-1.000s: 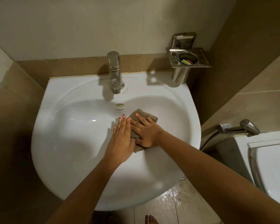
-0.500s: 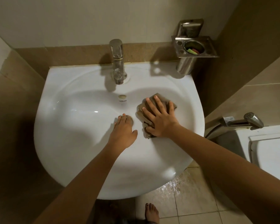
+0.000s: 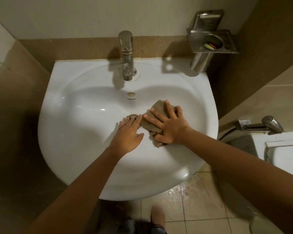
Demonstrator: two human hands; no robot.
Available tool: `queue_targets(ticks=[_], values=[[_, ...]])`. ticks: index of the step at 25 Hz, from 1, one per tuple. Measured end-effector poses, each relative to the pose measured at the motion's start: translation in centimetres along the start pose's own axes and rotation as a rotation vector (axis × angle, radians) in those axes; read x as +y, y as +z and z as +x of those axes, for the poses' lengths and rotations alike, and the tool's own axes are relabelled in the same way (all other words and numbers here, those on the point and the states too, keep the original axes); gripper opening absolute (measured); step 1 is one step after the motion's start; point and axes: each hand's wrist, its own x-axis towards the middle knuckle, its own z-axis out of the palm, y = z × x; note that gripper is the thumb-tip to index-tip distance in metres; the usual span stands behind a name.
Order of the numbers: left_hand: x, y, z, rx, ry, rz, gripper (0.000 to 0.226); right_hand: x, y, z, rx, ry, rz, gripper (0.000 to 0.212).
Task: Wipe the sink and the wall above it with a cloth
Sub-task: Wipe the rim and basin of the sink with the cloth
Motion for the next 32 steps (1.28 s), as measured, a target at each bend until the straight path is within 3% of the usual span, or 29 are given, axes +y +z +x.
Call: queue_targets(ticks=[4, 8, 13, 18, 23, 25, 28, 32], values=[[0.1, -0.6, -0.1, 0.031, -0.123, 0.03, 0.053, 2.9, -0.8, -2.0, 0.019, 0.116, -0.096, 0.07], [-1.6, 0.5, -0.7, -0.037, -0.202, 0.064, 0.054, 0.2, -0.2, -0.8, -0.074, 0.073, 0.031, 0.078], [-2.9, 0.6, -1.3, 0.039, -0.252, 0.047, 0.045, -8.1, 0.2, 1.7, -0.161, -0.115, 0.438, 0.083], [-1.5, 0.0, -2.0, 0.037, -0.167, 0.034, 0.045, -6.3, 0.5, -1.3, -0.177, -0.352, 0.41, 0.077], [1.9, -0.4, -2.2, -0.02, -0.209, -0.045, 0.042, 1.8, -0.7, -2.8, -0.067, -0.052, -0.064, 0.071], [2.7, -0.3, -2.7, -0.029, -0.222, -0.042, 0.044, 2.7, -1.0, -3.2, -0.082, 0.056, -0.15, 0.069], [2.1, -0.3, -3.4, -0.026, -0.23, -0.032, 0.044, 1.0, -0.7, -2.9, -0.16, 0.096, -0.076, 0.072], [-0.5, -0.1, -4.5, 0.022, -0.268, -0.025, 0.047, -4.8, -0.3, -1.5, -0.251, 0.041, 0.28, 0.074]])
